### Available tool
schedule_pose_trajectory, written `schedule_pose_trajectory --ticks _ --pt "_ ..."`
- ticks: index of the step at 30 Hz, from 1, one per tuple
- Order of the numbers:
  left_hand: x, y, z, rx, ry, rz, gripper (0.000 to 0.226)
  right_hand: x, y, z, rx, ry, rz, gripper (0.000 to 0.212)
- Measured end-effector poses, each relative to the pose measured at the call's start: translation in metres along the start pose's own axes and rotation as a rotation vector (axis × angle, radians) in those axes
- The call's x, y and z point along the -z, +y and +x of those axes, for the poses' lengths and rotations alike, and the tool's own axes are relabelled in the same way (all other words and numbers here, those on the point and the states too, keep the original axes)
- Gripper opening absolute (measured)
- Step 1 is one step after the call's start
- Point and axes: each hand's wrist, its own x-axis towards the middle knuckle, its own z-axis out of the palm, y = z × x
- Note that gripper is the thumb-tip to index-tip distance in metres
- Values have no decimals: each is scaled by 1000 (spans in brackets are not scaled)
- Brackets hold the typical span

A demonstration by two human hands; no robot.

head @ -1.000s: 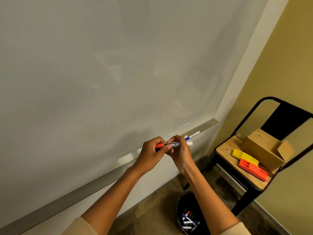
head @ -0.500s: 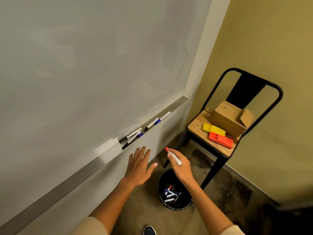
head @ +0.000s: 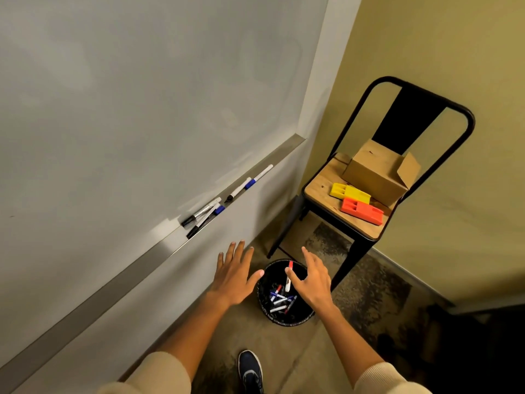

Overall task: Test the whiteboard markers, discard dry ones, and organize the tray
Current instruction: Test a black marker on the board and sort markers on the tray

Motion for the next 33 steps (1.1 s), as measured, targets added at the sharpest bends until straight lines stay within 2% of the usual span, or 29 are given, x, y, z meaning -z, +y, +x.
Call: schedule_pose_trajectory --ticks 8,17,26,29,33 --pt "9 -28 0 69 100 -23 67 -5 -28 22 86 -34 64 75" --pt "28 -77 -14 236 218 -40 70 -34 -133 52 397 -108 16 61" --pt "40 -120 -52 415 280 -111 66 -74 -225 80 738 -223 -399 45" --pt "44 -131 -64 447 303 -135 63 -81 -238 89 766 -279 -567 43" --pt "47 -141 -77 457 310 -164 59 -87 -251 95 801 -312 -656 39"
